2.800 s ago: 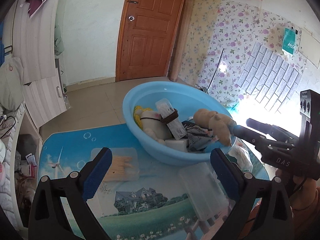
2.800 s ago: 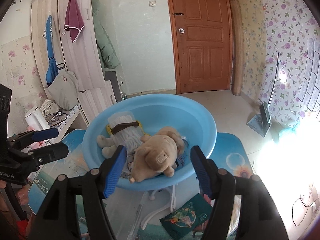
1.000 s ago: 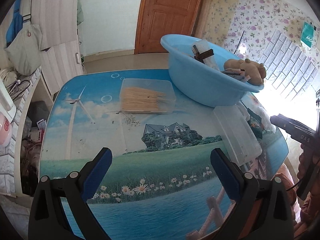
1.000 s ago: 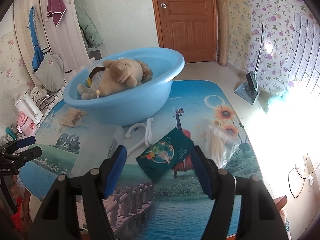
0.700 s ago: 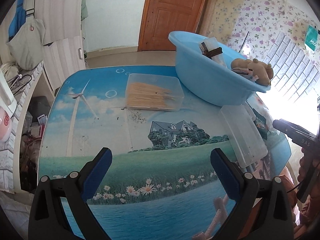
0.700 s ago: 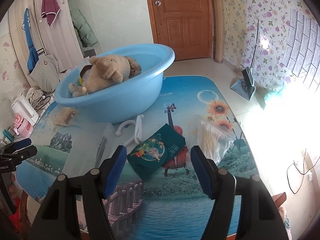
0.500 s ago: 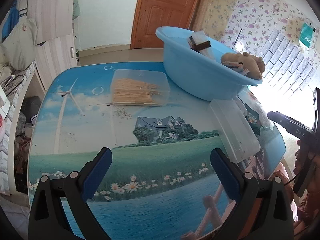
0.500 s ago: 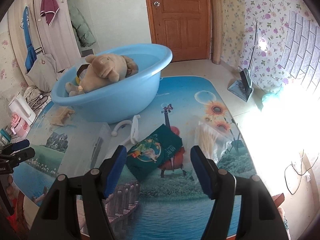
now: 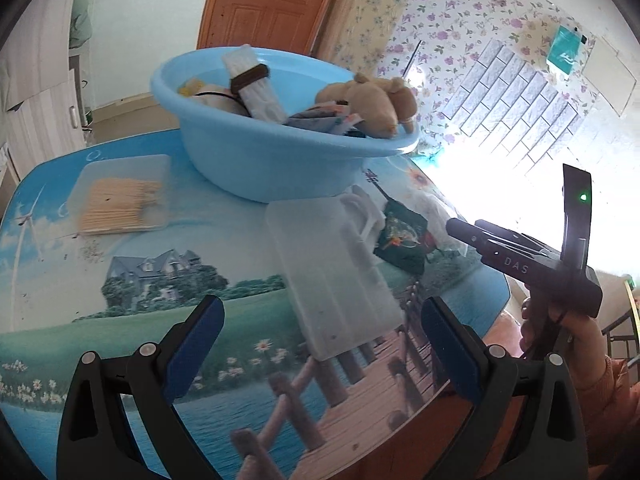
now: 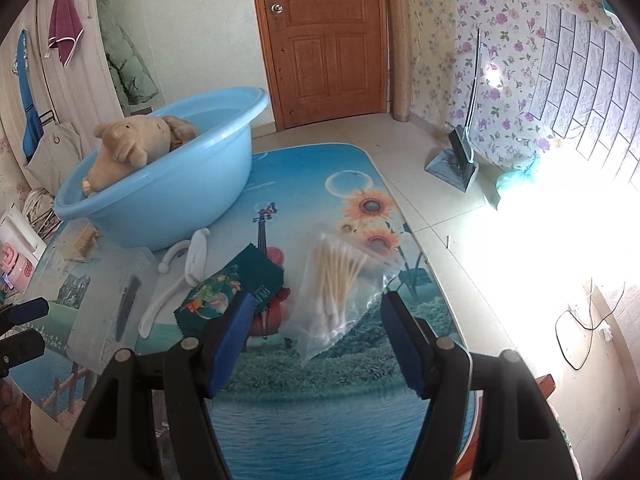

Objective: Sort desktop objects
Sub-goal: 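Grasp the clear plastic box with the left tool while the right grasps the cotton-swab bag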

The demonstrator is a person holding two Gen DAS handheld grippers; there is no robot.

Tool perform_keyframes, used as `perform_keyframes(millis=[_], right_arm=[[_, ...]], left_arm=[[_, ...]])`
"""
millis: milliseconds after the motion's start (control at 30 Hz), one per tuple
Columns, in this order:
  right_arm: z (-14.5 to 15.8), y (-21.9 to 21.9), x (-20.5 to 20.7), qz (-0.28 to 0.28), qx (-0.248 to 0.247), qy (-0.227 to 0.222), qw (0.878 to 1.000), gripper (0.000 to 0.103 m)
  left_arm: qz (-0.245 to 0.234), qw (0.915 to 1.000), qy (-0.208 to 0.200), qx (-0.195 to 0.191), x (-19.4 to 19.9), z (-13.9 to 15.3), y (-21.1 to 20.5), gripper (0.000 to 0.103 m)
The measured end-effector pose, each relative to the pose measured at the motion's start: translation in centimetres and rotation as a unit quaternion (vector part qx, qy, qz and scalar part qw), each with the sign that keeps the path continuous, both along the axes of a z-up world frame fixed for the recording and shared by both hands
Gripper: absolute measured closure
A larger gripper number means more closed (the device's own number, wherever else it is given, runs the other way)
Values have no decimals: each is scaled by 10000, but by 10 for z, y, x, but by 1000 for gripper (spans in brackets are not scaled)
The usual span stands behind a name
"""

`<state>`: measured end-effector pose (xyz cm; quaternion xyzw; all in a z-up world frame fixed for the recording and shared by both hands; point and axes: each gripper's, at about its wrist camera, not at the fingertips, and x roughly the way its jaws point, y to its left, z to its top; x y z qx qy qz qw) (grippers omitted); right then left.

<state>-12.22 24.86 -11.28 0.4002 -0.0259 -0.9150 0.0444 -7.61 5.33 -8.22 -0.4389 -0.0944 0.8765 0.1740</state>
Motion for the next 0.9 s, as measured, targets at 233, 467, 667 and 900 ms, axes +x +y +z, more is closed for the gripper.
perform_keyframes(millis=[233,467,667,900], right_arm=[[-7,5,-12,88,-61,-13,9999,37],[-17,9,-18,185,-173,-117,9996,37],[-18,3,-17,357,-110,-149,9992,52],[-13,-11,-11,600,17,-128,9981,77]], left_arm=[[-178,9993,-195,-274,-13,-13,37,4],[-102,9986,-231,-465,-15,-21,36,7],[-161,9981,-182,-560,-14,-23,32,29],[-98,9983,-157,-560,-5,-22,18,31]])
